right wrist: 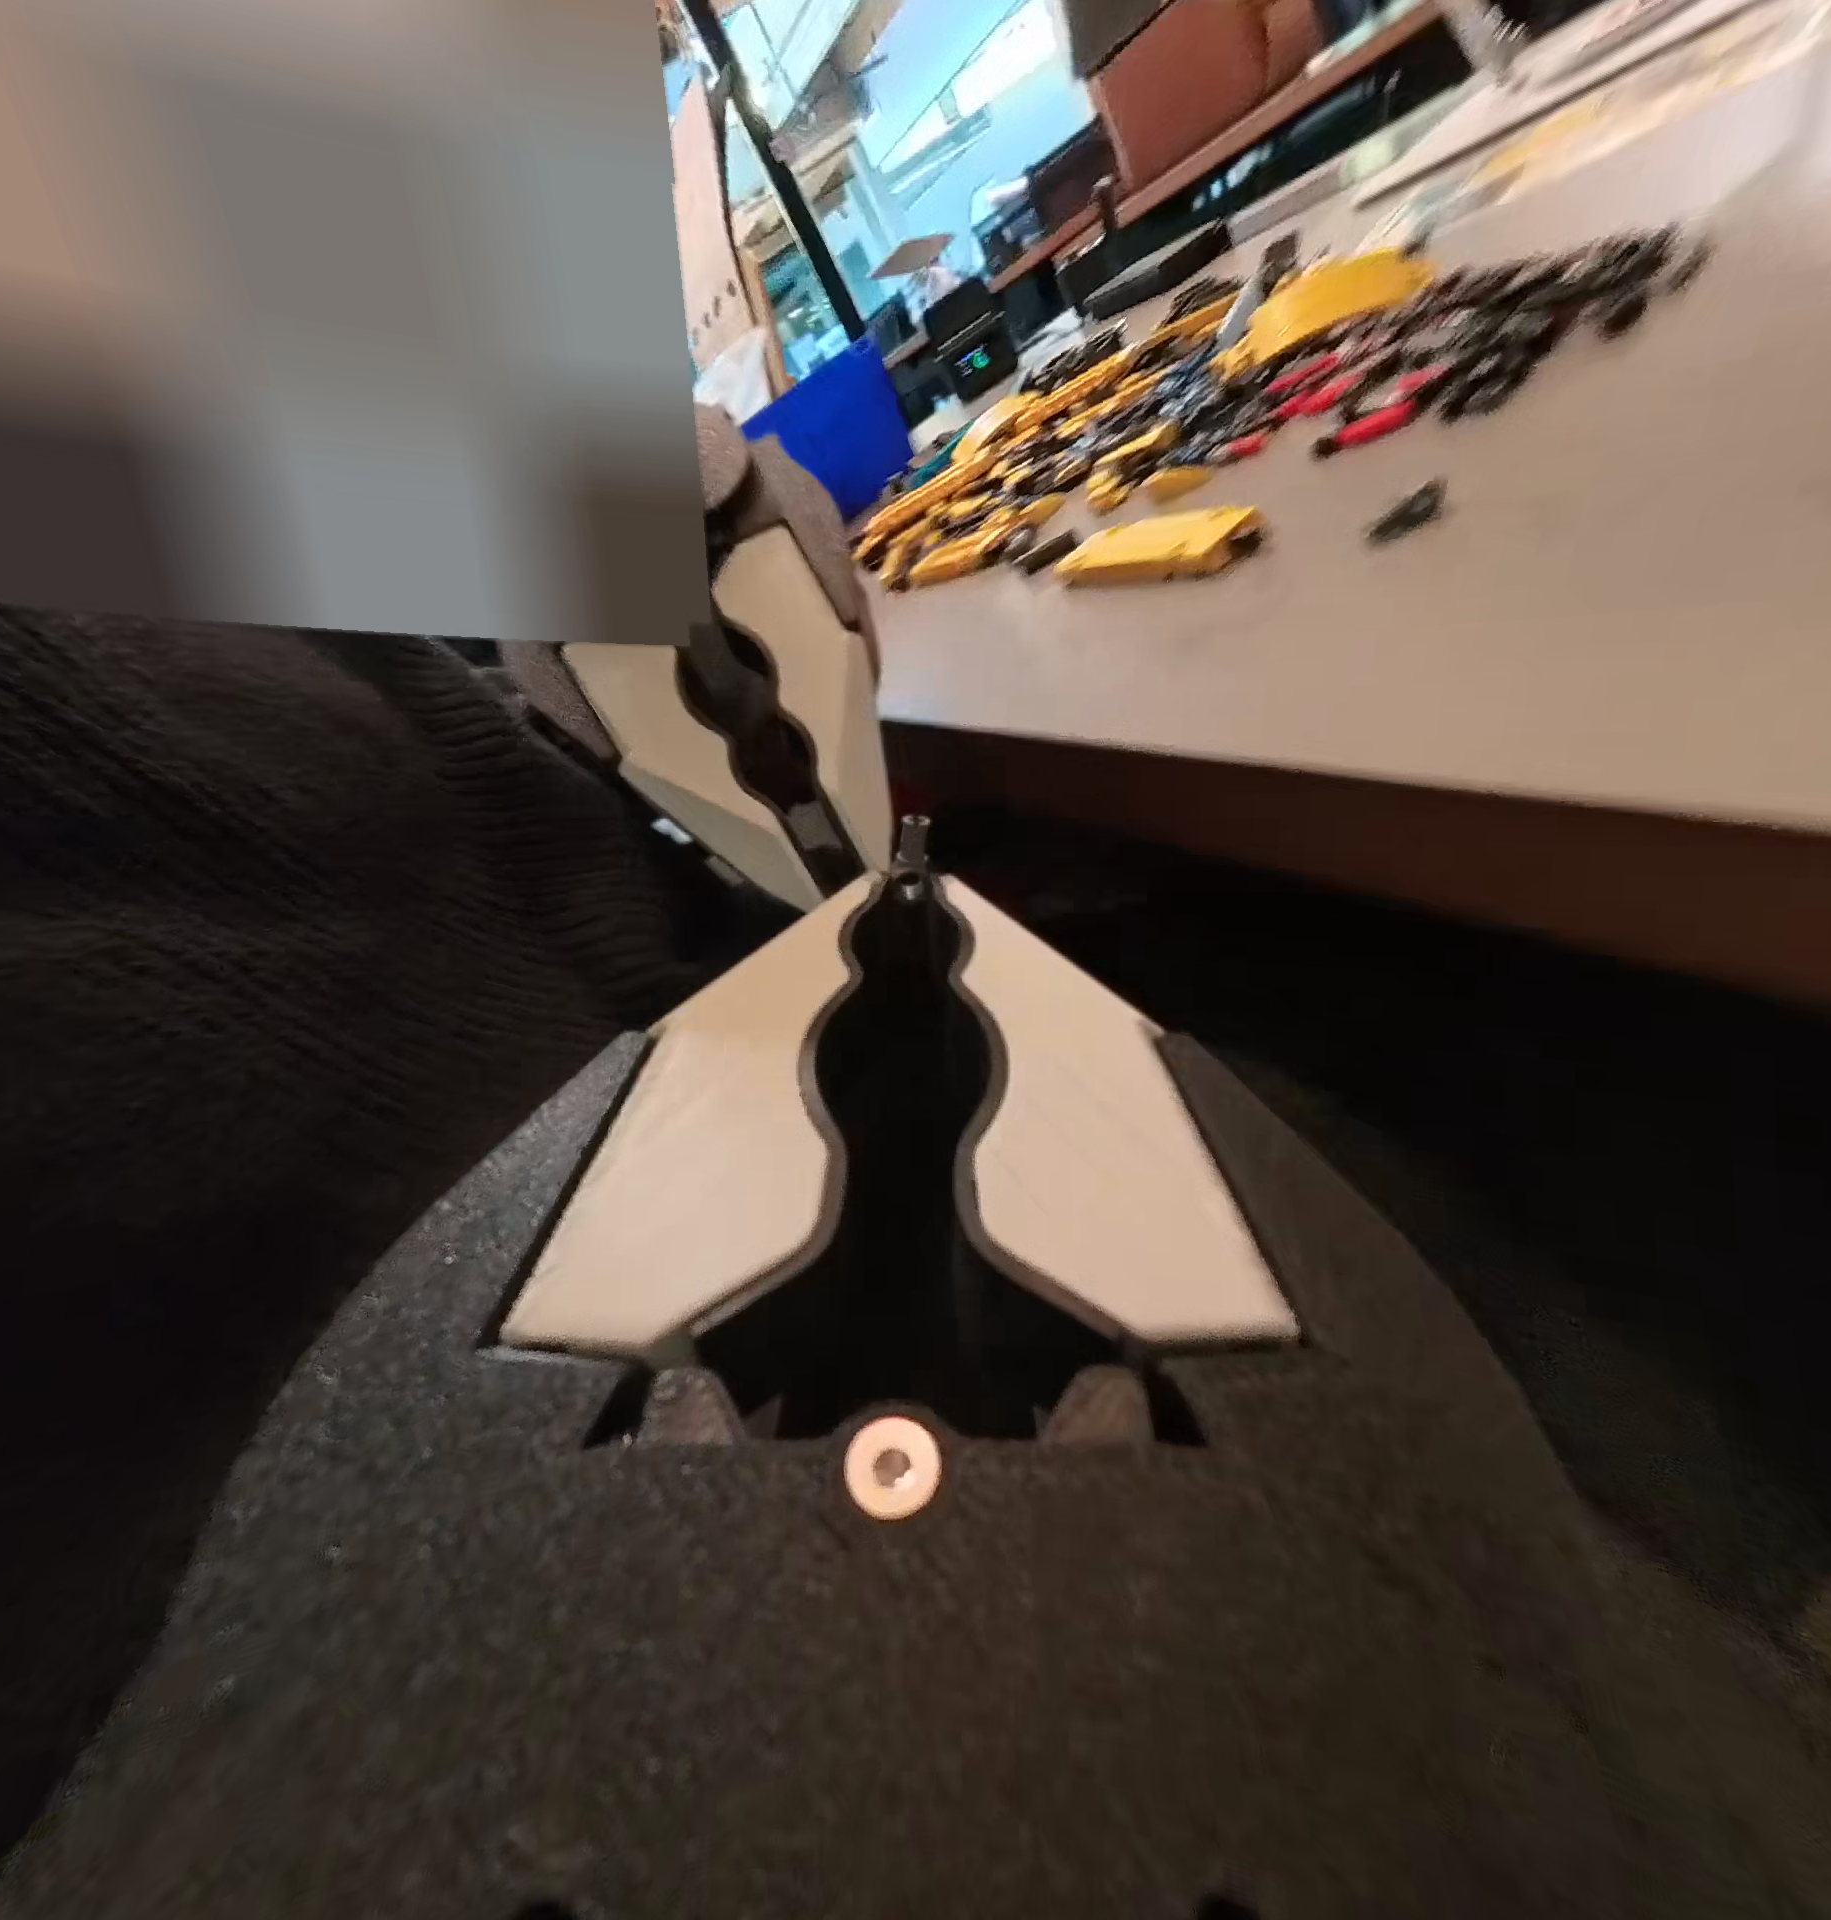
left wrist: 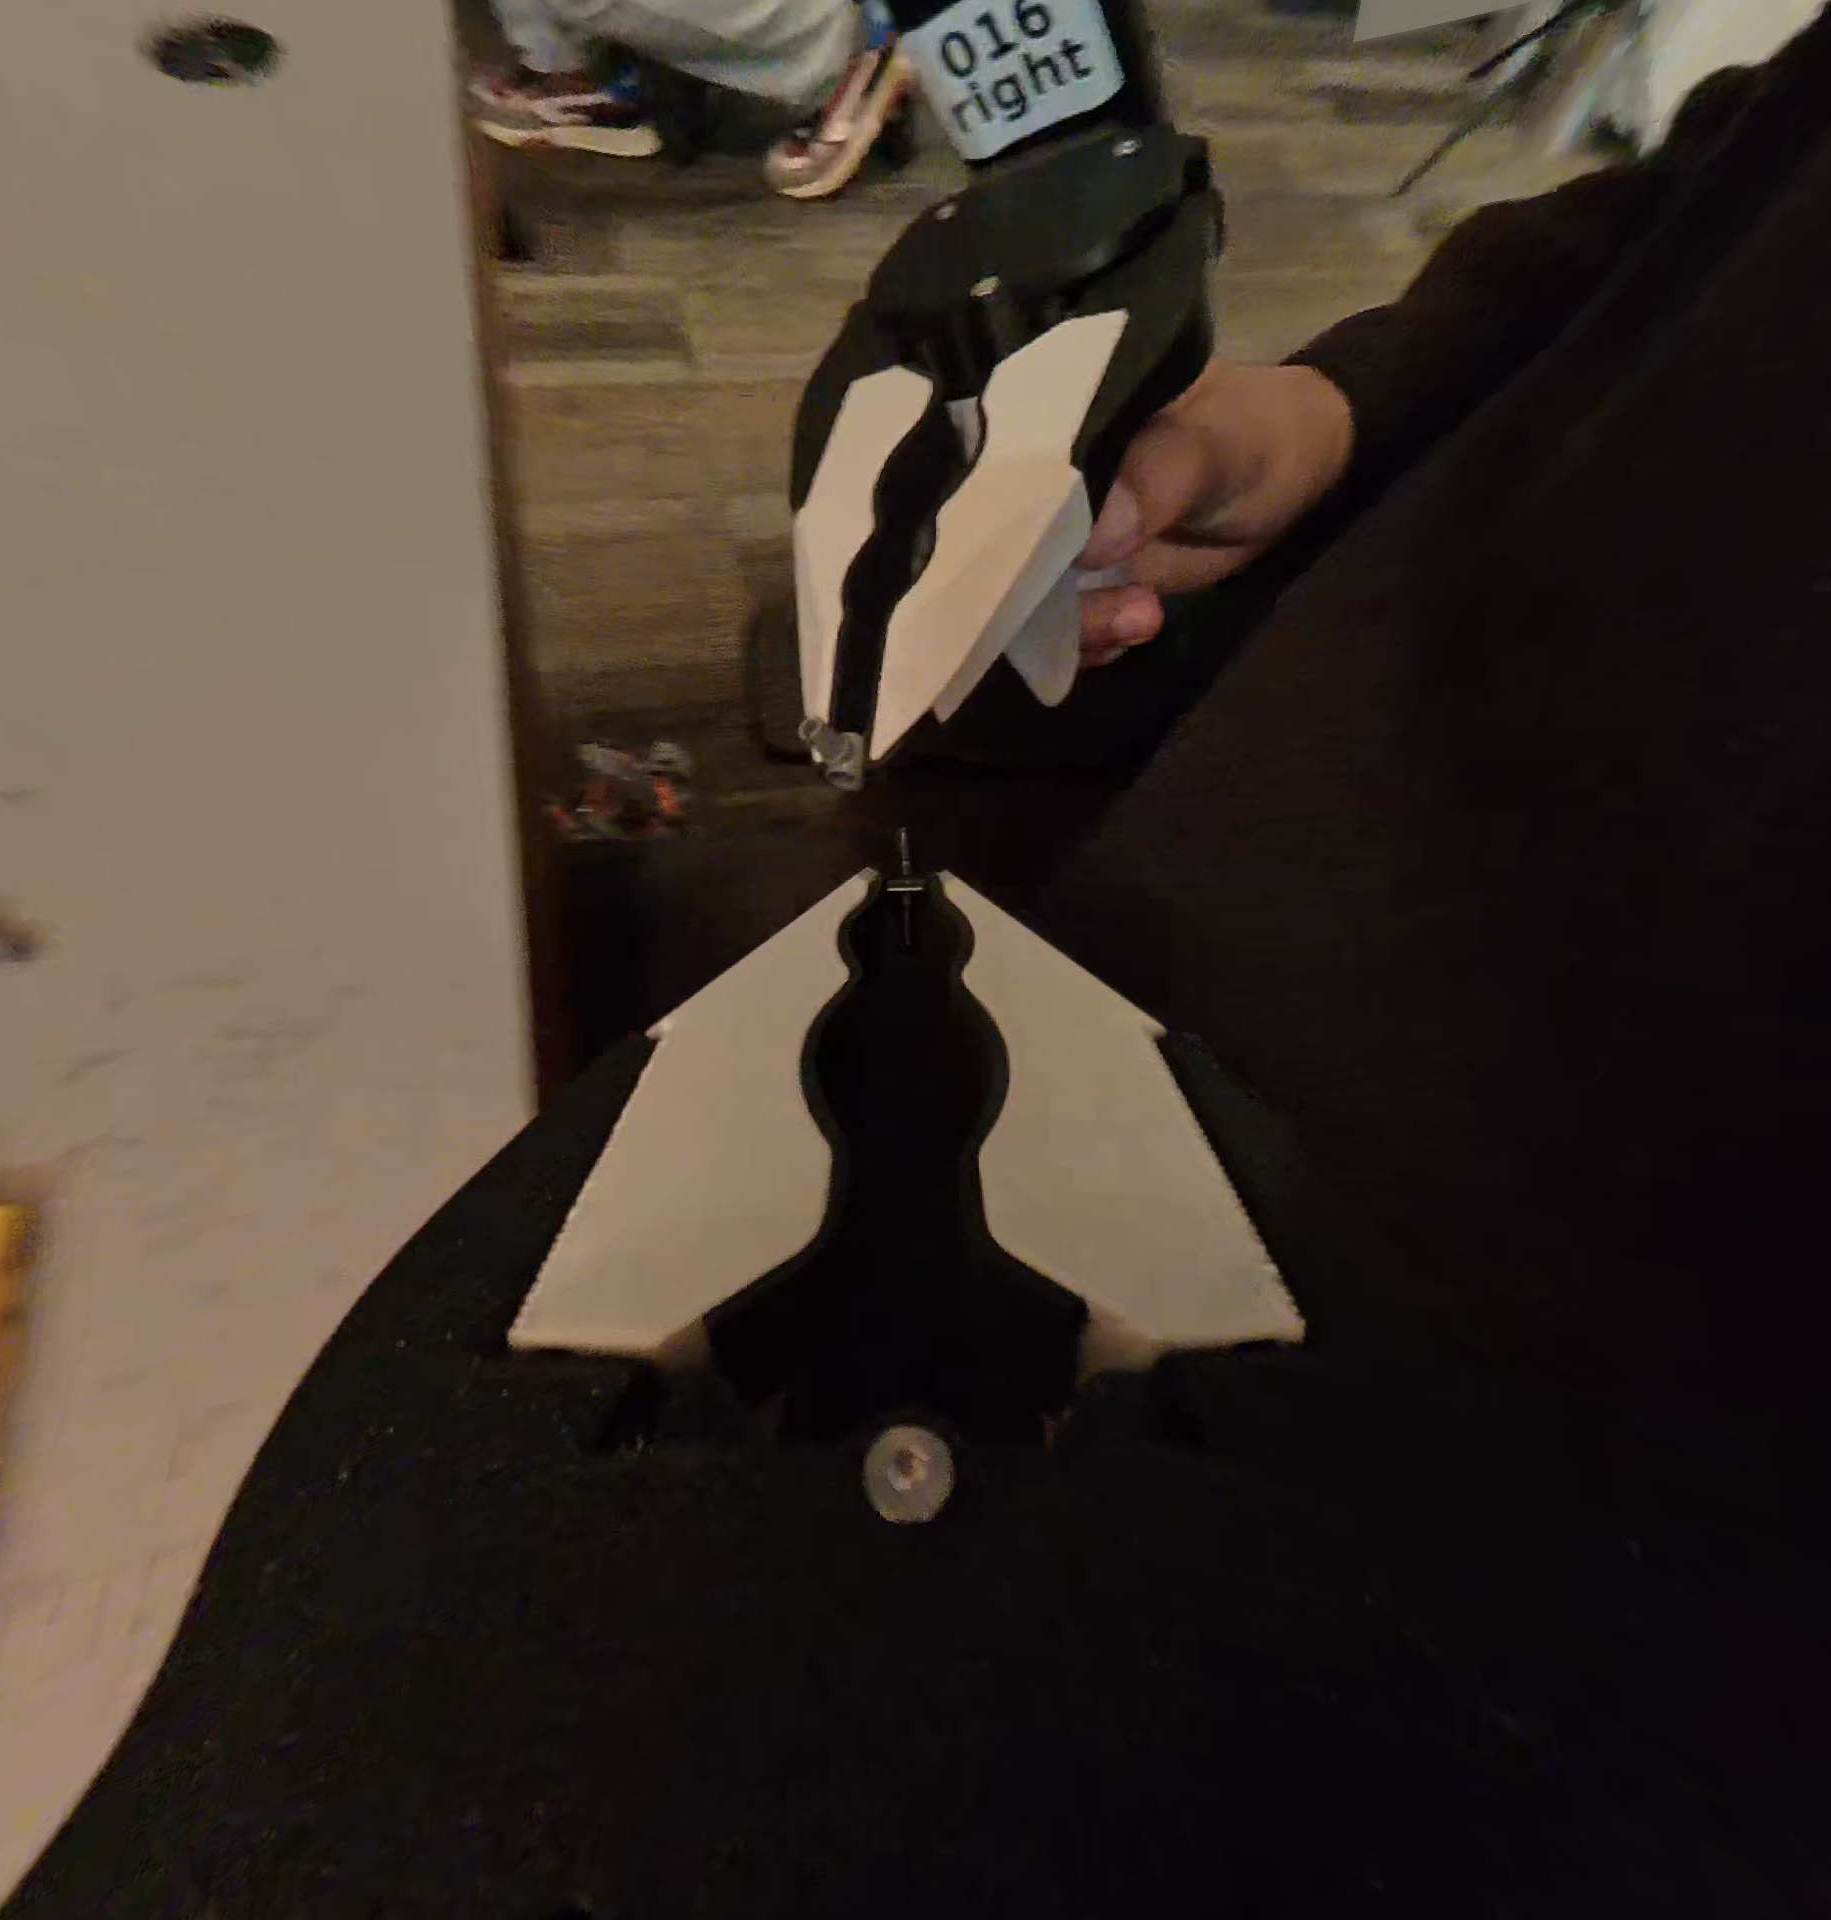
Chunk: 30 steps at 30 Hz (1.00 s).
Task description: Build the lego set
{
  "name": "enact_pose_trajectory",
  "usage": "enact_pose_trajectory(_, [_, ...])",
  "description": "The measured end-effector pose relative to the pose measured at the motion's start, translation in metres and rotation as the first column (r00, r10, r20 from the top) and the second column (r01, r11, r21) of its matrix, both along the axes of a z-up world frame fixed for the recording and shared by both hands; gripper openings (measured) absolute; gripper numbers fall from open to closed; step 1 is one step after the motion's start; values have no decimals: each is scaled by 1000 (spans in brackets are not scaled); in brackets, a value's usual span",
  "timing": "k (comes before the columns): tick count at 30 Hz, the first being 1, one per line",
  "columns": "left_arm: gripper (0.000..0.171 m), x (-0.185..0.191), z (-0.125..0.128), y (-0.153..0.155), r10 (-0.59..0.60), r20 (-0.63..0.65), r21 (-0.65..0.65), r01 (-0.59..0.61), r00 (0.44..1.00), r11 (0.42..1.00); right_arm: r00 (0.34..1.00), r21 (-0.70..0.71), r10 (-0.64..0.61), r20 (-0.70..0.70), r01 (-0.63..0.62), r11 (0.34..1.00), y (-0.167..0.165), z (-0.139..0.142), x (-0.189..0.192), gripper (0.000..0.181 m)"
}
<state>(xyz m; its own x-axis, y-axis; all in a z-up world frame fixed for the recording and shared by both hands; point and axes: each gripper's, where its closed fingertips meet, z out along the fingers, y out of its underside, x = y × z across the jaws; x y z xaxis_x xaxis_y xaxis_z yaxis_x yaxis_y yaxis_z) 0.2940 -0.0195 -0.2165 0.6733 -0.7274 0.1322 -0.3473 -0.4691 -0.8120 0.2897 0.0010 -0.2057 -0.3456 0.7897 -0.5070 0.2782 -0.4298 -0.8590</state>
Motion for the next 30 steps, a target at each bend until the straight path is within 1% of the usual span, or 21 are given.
enact_pose_trajectory(2, [6,19,-7,-19,-29,90,-62,35,995,997,999,-61,39,17,-38,997,-24,-3,11,7])
enact_pose_trajectory(4, [6,31,-9,-36,-28,192,-121,52,981,991,998,-120,62,23,-58,991,-44,-4,24,7])
enact_pose_trajectory(6, [5,38,-4,-49,-21,295,-167,73,955,983,998,-160,52,27,-47,986,-54,-6,36,6])
enact_pose_trajectory(9, [6,40,3,-63,-8,373,-206,91,928,974,999,-219,48,0,-46,975,-62,-4,46,6])
enact_pose_trajectory(11, [6,41,4,-69,0,381,-208,86,925,974,996,-237,88,-19,-90,967,-73,2,48,6])
enact_pose_trajectory(13, [6,42,5,-72,14,386,-200,69,923,977,993,-193,119,-9,-118,974,-82,3,48,6])
enact_pose_trajectory(16, [6,39,10,-74,35,428,-187,50,903,981,989,-149,150,8,-147,978,-88,5,45,6])
enact_pose_trajectory(21, [5,37,13,-78,20,452,-165,62,892,984,980,-145,193,41,-185,972,-92,6,38,7])
enact_pose_trajectory(25, [6,36,13,-80,9,467,-175,82,884,981,970,-143,234,62,-224,964,-95,5,37,7])
enact_pose_trajectory(30, [5,40,10,-83,1,478,-229,124,879,965,950,-116,299,90,-288,950,-99,2,41,6])
